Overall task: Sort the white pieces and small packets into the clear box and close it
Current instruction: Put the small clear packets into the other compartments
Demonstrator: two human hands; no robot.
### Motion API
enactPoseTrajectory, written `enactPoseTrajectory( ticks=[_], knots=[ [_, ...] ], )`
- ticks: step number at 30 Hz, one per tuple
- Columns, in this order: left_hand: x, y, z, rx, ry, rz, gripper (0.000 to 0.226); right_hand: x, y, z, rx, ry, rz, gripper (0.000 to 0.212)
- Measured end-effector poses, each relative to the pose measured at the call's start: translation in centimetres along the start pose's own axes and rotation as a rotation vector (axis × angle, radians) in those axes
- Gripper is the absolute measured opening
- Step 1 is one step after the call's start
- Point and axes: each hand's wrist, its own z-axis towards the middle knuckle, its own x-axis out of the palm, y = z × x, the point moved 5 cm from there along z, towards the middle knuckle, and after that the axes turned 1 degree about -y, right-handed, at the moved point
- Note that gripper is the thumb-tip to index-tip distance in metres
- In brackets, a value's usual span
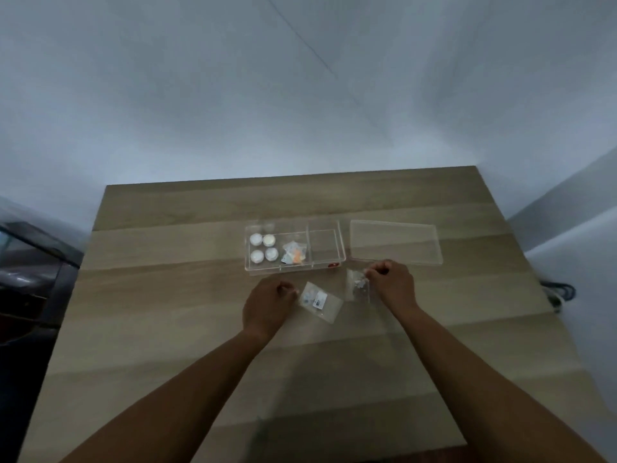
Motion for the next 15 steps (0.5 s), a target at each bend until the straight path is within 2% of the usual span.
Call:
enactPoseTrajectory(
  ticks=[4, 8, 12, 15],
  knots=[
    [2.6, -1.8, 0.7, 0.038, 0.14, 0.116, 0.031, 0.1, -1.8, -0.9, 0.053, 0.003, -0.041, 0.011],
    [3.6, -2.1, 1.1, -0.04, 0.133, 0.173, 0.044, 1.1, -2.1, -1.6, 0.081, 0.027, -0.091, 0.027],
    [3.9, -2.5, 0.9, -0.089, 0.141, 0.182, 0.032, 2.1, -1.4, -1.9, 0.093, 0.027, -0.252, 0.049],
    [3.8, -2.9, 0.9, -0.098, 0.167, 0.215, 0.029, 2.7, -0.9, -1.9, 0.082, 0.055, -0.334, 0.055]
  ],
)
